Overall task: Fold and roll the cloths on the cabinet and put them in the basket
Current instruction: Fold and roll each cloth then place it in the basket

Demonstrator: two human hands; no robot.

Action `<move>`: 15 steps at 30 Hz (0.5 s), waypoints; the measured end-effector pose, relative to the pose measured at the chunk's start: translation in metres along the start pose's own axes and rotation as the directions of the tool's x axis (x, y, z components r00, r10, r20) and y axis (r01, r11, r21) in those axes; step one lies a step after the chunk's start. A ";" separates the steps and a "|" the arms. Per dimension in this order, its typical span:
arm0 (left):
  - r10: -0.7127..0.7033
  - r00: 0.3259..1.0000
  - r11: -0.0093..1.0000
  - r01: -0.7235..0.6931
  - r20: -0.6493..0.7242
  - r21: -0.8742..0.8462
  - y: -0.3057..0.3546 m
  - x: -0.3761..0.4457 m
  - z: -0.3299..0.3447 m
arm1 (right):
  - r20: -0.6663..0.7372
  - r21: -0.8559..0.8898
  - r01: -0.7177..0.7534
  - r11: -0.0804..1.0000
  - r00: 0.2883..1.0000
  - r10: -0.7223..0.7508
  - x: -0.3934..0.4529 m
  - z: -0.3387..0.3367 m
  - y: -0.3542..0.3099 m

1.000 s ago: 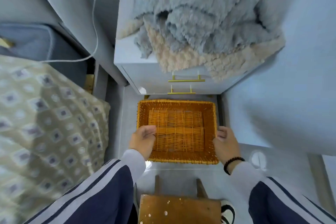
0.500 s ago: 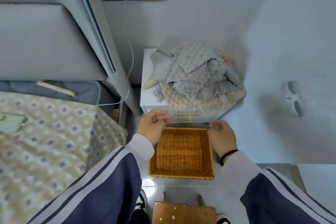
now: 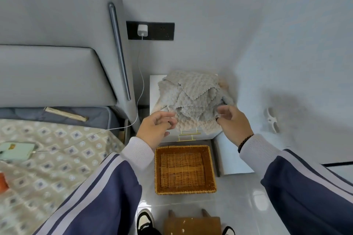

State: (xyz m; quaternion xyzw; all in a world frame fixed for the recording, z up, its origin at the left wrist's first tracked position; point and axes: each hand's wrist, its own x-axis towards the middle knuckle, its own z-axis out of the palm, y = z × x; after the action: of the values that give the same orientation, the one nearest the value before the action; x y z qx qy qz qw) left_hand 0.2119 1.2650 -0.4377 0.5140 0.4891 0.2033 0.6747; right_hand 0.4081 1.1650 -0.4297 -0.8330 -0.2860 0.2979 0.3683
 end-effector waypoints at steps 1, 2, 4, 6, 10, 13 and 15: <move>0.002 1.000 1.000 -0.003 0.019 0.014 0.005 0.001 0.000 | -0.001 0.003 0.007 1.000 1.000 -0.007 0.000 -0.002 -0.003; -0.002 1.000 0.999 0.001 0.031 0.036 0.010 0.004 0.002 | 0.000 0.010 0.013 1.000 1.000 -0.013 0.002 -0.005 -0.005; -0.015 0.999 0.998 0.012 0.041 0.068 0.017 0.009 0.006 | 0.003 0.021 0.010 1.000 1.000 -0.010 0.007 -0.010 -0.005; -0.032 0.999 0.996 0.029 0.027 0.079 0.022 0.018 0.018 | 0.034 0.019 -0.007 1.000 0.999 0.006 0.017 -0.017 -0.001; -0.072 0.997 0.992 0.075 -0.030 0.101 0.027 0.036 0.049 | 0.106 -0.005 -0.014 1.000 0.994 0.015 0.049 -0.031 0.015; -0.091 0.990 0.992 0.099 -0.103 0.078 0.029 0.047 0.070 | 0.178 -0.003 0.007 1.000 0.984 -0.006 0.077 -0.040 0.021; -0.123 0.982 0.990 0.132 -0.142 0.053 0.031 0.053 0.086 | 0.225 -0.018 0.009 1.000 0.974 -0.005 0.091 -0.049 0.023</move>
State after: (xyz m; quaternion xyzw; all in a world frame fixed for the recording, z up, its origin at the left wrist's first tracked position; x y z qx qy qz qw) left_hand 0.3173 1.2756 -0.4345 0.4871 0.5729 0.1795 0.6343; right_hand 0.5088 1.1935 -0.4466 -0.7963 -0.3316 0.3864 0.3265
